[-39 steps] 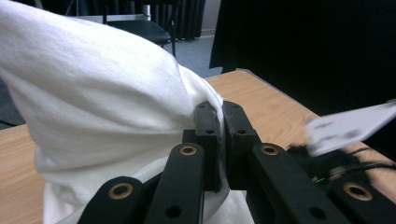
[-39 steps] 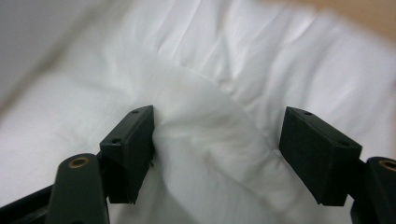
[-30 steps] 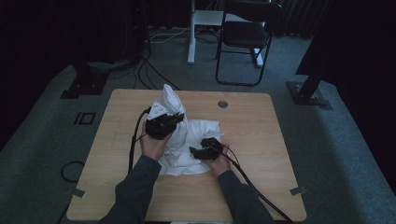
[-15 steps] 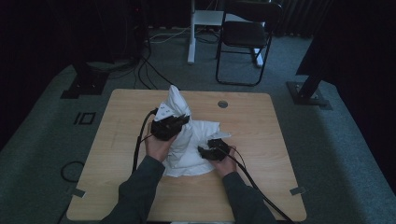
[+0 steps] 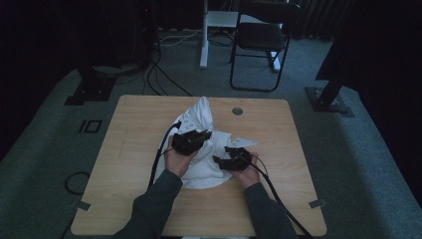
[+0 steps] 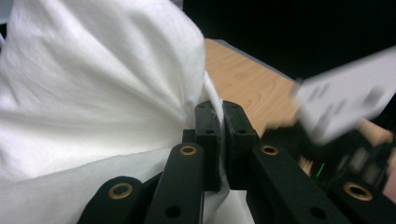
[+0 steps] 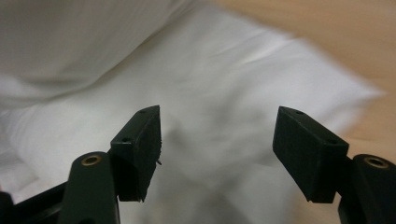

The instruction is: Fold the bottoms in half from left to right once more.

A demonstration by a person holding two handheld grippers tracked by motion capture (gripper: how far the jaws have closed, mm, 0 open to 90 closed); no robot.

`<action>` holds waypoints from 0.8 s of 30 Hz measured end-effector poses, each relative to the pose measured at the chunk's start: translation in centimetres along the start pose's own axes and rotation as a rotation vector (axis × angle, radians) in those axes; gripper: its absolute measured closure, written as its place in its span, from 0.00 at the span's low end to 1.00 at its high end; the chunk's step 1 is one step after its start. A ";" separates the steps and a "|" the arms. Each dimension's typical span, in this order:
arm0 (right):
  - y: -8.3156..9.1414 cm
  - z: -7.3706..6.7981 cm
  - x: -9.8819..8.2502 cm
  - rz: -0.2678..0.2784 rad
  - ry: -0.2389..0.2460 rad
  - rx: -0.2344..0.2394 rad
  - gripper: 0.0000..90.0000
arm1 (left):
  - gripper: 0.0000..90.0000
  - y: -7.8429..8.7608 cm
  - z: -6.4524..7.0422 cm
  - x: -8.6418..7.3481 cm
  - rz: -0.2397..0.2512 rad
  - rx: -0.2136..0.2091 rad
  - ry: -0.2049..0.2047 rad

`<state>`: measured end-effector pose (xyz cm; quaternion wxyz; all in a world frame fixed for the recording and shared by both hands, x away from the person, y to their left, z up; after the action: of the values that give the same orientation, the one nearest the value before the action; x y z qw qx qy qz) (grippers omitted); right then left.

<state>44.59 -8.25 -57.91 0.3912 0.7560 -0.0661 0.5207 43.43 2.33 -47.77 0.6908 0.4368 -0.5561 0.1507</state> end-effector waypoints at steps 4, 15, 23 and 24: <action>2.4 2.9 0.2 0.031 -0.054 -0.071 0.36 | 0.97 -1.0 0.7 -1.4 -0.029 -0.015 -0.005; 4.9 4.6 2.0 0.107 -0.067 -0.113 0.37 | 0.97 -2.9 2.3 -4.5 -0.091 -0.047 0.017; 5.4 4.0 4.4 0.154 -0.034 -0.106 0.38 | 0.97 -4.7 2.7 -6.9 -0.142 -0.050 0.038; 5.5 3.9 4.7 0.162 -0.031 -0.105 0.37 | 0.97 -4.8 2.7 -7.2 -0.150 -0.049 0.036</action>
<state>46.78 -13.13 -51.65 0.3859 0.7344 -0.1601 0.5348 42.66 -0.53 -56.36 0.7206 0.4574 -0.5127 0.0926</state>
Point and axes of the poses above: each handheld gripper's, and its own axes: y roughly backward along the jaws, x roughly out of its top, z roughly to its right, the point moved 9 cm from there along -y, roughly forward along the jaws, and after that the axes turned 7 degrees about x, right-handed, at the moved point
